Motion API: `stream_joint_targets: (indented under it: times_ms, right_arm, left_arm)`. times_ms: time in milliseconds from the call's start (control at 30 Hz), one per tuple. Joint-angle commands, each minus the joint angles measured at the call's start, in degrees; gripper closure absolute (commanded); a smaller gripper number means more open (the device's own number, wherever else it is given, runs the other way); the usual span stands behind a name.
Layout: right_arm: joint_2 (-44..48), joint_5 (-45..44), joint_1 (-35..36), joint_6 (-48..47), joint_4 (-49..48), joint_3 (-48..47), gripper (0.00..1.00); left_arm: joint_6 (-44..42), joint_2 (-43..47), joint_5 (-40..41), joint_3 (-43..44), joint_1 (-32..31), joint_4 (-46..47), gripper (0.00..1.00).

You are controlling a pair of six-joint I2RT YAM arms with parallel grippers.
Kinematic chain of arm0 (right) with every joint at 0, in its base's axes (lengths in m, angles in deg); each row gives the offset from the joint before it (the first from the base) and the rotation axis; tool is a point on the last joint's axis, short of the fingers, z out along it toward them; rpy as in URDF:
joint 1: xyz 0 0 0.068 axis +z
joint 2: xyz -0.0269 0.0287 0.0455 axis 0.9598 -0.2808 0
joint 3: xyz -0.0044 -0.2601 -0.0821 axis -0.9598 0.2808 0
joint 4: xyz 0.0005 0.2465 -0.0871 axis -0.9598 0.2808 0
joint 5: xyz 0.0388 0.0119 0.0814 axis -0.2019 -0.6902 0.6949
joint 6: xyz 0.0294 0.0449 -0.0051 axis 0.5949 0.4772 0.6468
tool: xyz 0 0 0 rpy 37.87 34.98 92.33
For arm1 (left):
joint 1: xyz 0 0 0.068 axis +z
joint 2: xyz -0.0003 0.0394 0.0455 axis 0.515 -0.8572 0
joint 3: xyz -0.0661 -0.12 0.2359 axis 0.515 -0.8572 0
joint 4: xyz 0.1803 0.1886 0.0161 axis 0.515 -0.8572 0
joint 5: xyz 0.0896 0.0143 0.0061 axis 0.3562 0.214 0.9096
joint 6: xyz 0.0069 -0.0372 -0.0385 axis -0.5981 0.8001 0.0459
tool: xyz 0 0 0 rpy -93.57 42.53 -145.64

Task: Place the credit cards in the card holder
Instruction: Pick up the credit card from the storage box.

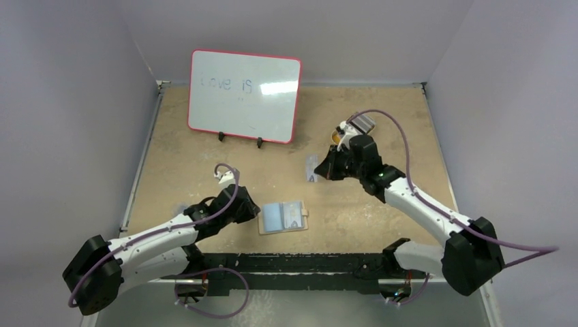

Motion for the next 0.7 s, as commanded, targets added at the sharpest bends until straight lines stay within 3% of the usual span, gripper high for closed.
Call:
stream_joint_targets:
  times_ms: [0, 200, 667]
  right_arm:
    - [-1.09, 5.77, 4.74, 10.68, -12.02, 5.39, 1.0]
    - [-7.9, 8.32, 9.52, 17.94, -21.62, 9.78, 1.0]
    - [-12.85, 8.03, 13.82, 24.84, -27.83, 14.44, 1.0]
  left_arm:
    - [0.84, -1.33, -2.98, -1.06, 0.15, 5.7, 0.78]
    - [0.26, -5.17, -4.02, -0.31, 0.14, 6.76, 0.8]
    - [0.45, -5.7, -5.19, -2.26, 0.15, 8.31, 0.91]
